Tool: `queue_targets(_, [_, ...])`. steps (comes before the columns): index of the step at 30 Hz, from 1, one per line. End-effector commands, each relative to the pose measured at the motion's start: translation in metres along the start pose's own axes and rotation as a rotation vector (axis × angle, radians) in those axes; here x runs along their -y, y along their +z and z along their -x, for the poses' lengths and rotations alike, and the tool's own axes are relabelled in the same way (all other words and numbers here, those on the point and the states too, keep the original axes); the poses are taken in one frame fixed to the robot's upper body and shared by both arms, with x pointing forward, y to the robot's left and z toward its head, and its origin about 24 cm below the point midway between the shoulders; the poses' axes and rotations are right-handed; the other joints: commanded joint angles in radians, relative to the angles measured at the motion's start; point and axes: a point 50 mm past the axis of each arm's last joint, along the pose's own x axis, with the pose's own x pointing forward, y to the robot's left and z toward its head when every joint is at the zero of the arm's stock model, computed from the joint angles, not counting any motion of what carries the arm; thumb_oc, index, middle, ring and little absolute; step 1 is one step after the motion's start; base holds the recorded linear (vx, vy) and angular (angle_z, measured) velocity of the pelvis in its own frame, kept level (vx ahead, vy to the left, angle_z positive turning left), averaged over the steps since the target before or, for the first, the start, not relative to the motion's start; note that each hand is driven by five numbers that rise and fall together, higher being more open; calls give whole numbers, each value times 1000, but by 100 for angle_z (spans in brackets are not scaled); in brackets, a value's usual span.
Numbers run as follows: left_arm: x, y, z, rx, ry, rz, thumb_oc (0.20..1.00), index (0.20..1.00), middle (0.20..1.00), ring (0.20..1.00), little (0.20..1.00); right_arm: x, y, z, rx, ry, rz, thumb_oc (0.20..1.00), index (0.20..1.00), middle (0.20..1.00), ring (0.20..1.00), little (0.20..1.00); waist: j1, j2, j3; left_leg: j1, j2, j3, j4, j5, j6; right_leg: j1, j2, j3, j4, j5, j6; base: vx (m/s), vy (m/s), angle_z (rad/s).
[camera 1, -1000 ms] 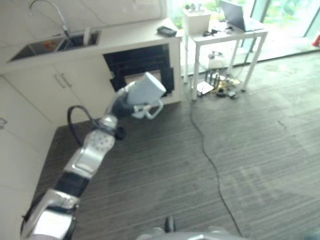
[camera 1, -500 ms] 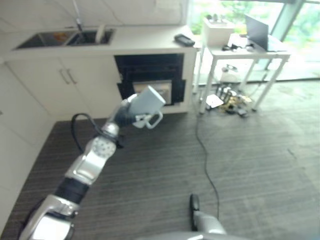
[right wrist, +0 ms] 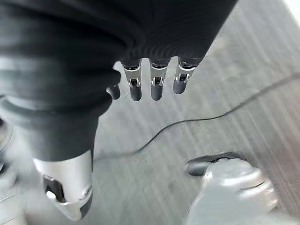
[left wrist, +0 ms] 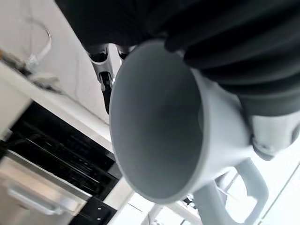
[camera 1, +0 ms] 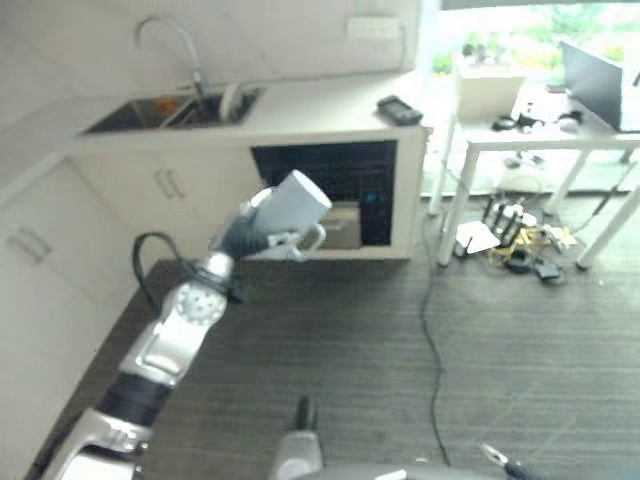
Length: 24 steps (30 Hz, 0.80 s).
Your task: Place the dishes in the dishwasher.
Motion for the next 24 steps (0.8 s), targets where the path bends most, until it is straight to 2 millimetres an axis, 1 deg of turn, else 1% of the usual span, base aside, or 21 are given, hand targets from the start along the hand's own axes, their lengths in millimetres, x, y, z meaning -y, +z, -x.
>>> queue_targets(1, [-23,19,-6,111,83,-37,200,200,200,200,200,-13,21,-1,72,17,2,1000,1000,1000,1000,1000,-9,-2,-5,139,-14,32,61,59,-38,13,-204,99,2,52,165,338,599,-1])
queue_targets(3, [-23,19,-9,108,68,-49,200,200,200,200,200,-19,17,-1,75,32,-15,1000,1000,1000,1000,1000,-5,-12,-6,134,-52,18,89,26,-13,21,-243,106,11,60,194,271,463,-3])
queue_targets(4, [-24,19,-10,105,62,-62,200,200,200,200,200,-25,13,-1,72,52,-15,1000,1000,1000,1000,1000,1,-20,-6,147,-81,9,84,9,6,7,-275,97,30,98,203,363,594,0])
queue_targets(5, [-29,16,-14,90,46,-80,200,200,200,200,200,-28,5,-1,76,57,20,1000,1000,1000,1000,1000,5,-33,-14,169,-121,23,84,-16,41,-15,-330,85,76,177,207,345,564,-3])
queue_targets(6, [-31,15,-15,86,42,-86,200,200,200,200,200,-27,3,-1,78,55,27,1000,1000,1000,1000,1000,8,-36,-17,173,-130,27,88,-24,51,-23,-340,80,93,192,205,348,522,-5])
queue_targets(7, [-34,14,-15,78,32,-94,200,200,200,200,200,-26,4,0,96,40,46,1000,1000,1000,1000,1000,12,-40,-21,185,-140,50,94,-41,64,-43,-359,47,133,220,203,192,261,8])
queue_targets(8, [-35,14,-15,78,20,-94,200,200,200,200,200,-26,5,0,106,36,57,1000,1000,1000,1000,1000,16,-41,-21,192,-142,68,95,-49,69,-54,-368,33,150,228,202,220,282,-1])
queue_targets(9, [-38,13,-14,78,10,-87,200,200,200,200,200,-27,8,0,116,35,80,1000,1000,1000,1000,1000,24,-42,-20,205,-141,99,94,-57,74,-65,-365,-6,166,223,199,217,219,-19])
queue_targets(10, [-40,13,-11,77,13,-86,200,200,200,200,200,-27,12,0,116,26,93,1000,1000,1000,1000,1000,26,-46,-15,220,-149,125,97,-71,82,-83,-306,-13,168,177,193,245,179,-56])
queue_targets(11, [-41,13,-9,80,21,-81,200,200,200,200,200,-24,14,-1,115,14,80,1000,1000,1000,1000,1000,22,-51,-10,222,-163,123,111,-83,89,-107,-243,6,141,147,183,297,22,-97])
queue_targets(12, [-43,17,-6,91,40,-92,200,200,200,200,200,-20,15,-1,112,-9,64,1000,1000,1000,1000,1000,22,-70,-1,212,-186,120,152,-108,96,-148,-194,14,43,167,174,256,-114,-68])
queue_targets(14, [-45,22,-4,117,39,-104,200,200,200,200,200,-24,12,-1,98,8,34,1000,1000,1000,1000,1000,10,-87,8,215,-206,109,170,-139,107,-204,-181,69,-37,246,190,250,-209,-5])
queue_targets(15, [-45,24,-4,129,29,-105,200,200,200,200,200,-26,10,-1,90,16,22,1000,1000,1000,1000,1000,3,-88,9,220,-208,100,172,-148,111,-220,-175,93,-42,261,192,276,-237,46])
queue_targets(16, [-43,27,-4,153,3,-105,200,200,200,200,200,-28,7,-1,81,22,18,1000,1000,1000,1000,1000,-1,-88,10,226,-210,85,176,-160,120,-226,-165,118,-31,252,193,360,-321,74])
queue_targets(17, [-34,30,-3,171,-23,-101,200,200,200,200,200,-29,5,-1,68,20,46,1000,1000,1000,1000,1000,-4,-91,5,223,-210,72,211,-178,120,-207,-158,123,-32,232,187,392,-359,97])
queue_targets(19, [-30,29,-3,161,-18,-88,200,200,200,200,200,-26,6,-1,58,9,59,1000,1000,1000,1000,1000,-12,-94,-3,226,-193,84,282,-207,104,-187,-153,110,-31,212,170,338,-319,72])
queue_targets(20, [-31,28,-3,157,-11,-80,200,200,200,200,200,-24,7,-1,57,3,63,1000,1000,1000,1000,1000,-15,-91,-6,227,-182,83,323,-198,94,-177,-146,108,-30,201,156,313,-328,37])
queue_targets(21, [-33,29,-2,156,5,-70,200,200,200,200,200,-19,10,-1,69,-14,71,1000,1000,1000,1000,1000,-19,-89,-3,185,-160,70,482,-123,68,-154,-128,113,-28,178,120,216,-253,44])
queue_targets(22, [-34,29,-2,155,9,-67,200,200,200,200,200,-17,11,-1,73,-17,72,1000,1000,1000,1000,1000,-20,-87,-1,159,-157,61,532,-115,64,-151,-124,111,-25,173,111,215,-265,24])
queue_targets(23, [-36,29,-1,155,14,-58,200,200,200,200,200,-12,14,-1,84,-37,61,1000,1000,1000,1000,1000,-14,-83,11,95,-162,43,620,-93,61,-135,-115,113,-11,154,92,177,-106,9])
queue_targets(24, [-36,28,0,159,8,-54,200,200,200,200,200,-6,16,0,89,-55,27,1000,1000,1000,1000,1000,-13,-73,20,73,-146,38,575,-88,53,-121,-109,113,-7,143,89,237,-5,-15])
